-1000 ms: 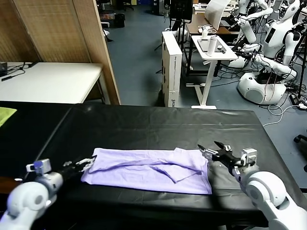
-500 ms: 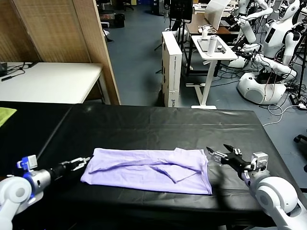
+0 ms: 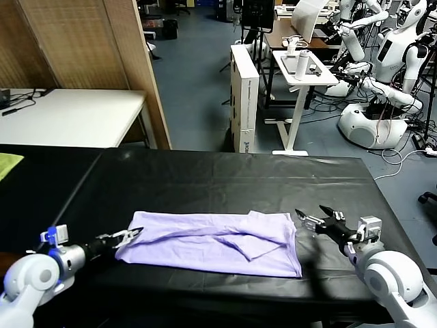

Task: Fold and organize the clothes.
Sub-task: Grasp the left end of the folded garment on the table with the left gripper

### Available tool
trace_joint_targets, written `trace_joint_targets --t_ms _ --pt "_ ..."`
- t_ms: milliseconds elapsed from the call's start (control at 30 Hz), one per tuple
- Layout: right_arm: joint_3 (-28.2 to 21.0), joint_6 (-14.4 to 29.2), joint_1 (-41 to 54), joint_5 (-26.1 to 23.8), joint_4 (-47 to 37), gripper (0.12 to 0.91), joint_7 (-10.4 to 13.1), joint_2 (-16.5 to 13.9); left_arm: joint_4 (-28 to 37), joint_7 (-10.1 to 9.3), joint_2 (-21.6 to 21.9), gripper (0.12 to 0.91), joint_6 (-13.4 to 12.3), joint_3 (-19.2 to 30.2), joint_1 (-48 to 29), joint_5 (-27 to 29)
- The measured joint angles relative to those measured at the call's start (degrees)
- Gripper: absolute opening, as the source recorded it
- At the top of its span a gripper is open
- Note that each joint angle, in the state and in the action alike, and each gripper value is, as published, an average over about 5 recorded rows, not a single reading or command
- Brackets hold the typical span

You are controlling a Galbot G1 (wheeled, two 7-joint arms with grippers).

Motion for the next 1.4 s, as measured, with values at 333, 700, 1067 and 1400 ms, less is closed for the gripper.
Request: trace_joint_targets --t_ms 333,700,1067,1400 --pt "-1.25 0.0 0.39 -0.57 0.16 0.907 0.08 0.31 -0.17 0.22 -1.42 0.907 -0.03 0.59 0.22 -0.33" --pt "-1.79 0.06 0.34 -1.64 0.03 0.907 0.07 1.1 -0.23 -0.45 -2.04 0.899 0.01 0.58 0.56 -1.96" --pt "-2.57 0.07 0.64 -2.46 -0.03 0.907 0.06 1.82 0.04 -1.77 -2.15 0.433 0.27 0.66 0.46 -2.76" --pt "-2.94 0.16 1.06 -3.0 -0.44 0.907 0.09 2.63 -0.84 -3.13 -2.77 0.182 0.47 -0.06 0.3 -2.02"
